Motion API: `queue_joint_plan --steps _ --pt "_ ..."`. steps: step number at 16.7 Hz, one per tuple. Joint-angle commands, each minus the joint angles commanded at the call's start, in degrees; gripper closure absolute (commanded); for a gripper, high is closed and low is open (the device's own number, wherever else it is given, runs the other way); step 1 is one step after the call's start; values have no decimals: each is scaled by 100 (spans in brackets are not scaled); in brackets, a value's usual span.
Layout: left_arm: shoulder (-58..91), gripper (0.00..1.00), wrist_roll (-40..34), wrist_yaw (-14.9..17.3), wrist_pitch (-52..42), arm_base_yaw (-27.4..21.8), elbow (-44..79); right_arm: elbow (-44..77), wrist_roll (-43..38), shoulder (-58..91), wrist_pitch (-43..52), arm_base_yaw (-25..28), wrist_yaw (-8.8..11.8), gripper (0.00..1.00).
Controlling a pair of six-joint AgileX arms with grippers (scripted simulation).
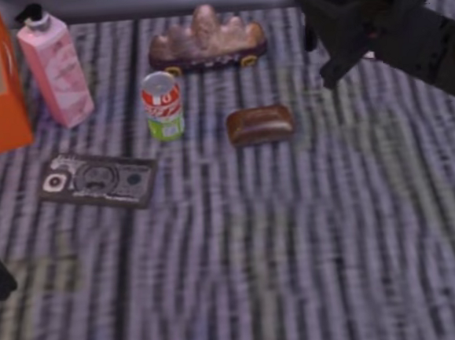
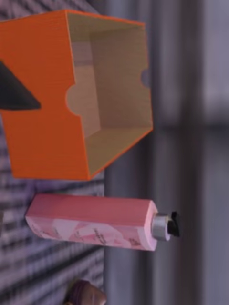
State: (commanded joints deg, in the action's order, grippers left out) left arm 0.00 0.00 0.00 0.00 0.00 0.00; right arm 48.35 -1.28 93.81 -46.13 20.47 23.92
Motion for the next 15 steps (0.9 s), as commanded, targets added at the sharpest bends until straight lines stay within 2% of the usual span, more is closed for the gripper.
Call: queue_joint_plan --steps 6,8,9,15 --pt "0 0 0 0 0 0 0 -104 -52 -511 221 1211 -1174 100" --pt "0 0 0 0 0 0 0 -124 -63 -640 270 1487 -1445 100" --pt "0 0 0 0 0 0 0 -127 -64 -666 278 1535 -1493 100" --pt "0 0 0 0 0 0 0 -122 -67 -662 276 1532 -1490 100"
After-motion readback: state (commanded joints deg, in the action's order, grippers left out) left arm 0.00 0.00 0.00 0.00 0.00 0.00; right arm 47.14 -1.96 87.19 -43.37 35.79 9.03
